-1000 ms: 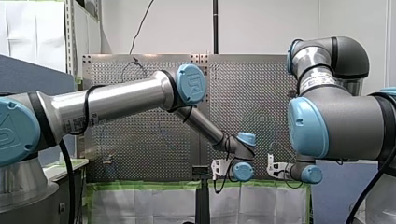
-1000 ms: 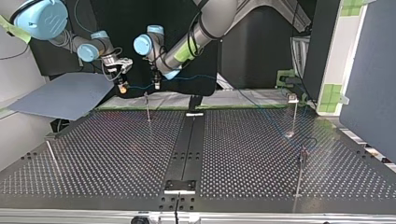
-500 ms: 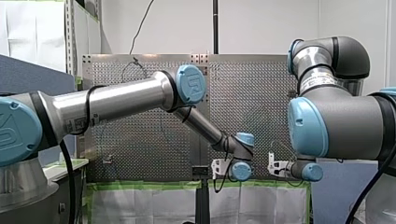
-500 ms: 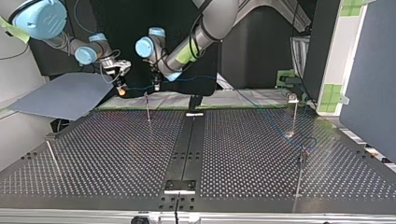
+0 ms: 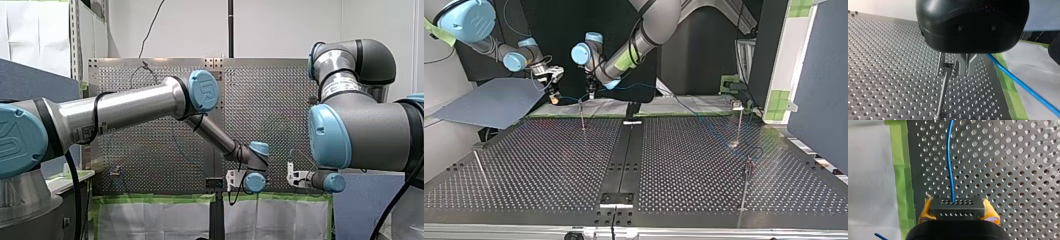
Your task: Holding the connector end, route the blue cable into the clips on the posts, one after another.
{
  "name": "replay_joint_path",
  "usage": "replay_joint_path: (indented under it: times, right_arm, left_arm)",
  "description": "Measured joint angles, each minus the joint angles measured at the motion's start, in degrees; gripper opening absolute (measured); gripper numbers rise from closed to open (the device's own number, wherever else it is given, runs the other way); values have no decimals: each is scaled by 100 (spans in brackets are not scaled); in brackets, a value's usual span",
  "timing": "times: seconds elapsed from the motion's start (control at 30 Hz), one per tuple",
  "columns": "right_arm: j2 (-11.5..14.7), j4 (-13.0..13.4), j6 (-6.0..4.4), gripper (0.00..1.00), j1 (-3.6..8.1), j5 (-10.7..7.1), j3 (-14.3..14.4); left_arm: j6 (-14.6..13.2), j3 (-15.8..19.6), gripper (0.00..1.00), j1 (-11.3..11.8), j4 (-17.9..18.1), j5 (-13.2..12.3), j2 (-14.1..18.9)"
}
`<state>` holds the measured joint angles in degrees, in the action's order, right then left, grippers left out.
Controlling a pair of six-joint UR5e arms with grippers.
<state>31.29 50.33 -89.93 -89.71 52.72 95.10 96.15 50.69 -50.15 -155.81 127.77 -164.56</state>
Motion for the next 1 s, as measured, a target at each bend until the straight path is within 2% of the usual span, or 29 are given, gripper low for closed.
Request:
replay_joint_path:
  times: [0.23, 0.7, 1.0]
  right_arm:
    - [3, -171, 119, 0, -40, -72, -88]
    - [5, -211, 132, 0, -50, -60, -164]
    - [5, -208, 138, 0, -52, -46, -202]
  left_arm:
    - [6, 0, 0, 114, 11, -95, -7]
    - [52, -207, 0, 272, 20, -301, -115]
    - [111, -601, 0, 358, -160, -409, -380]
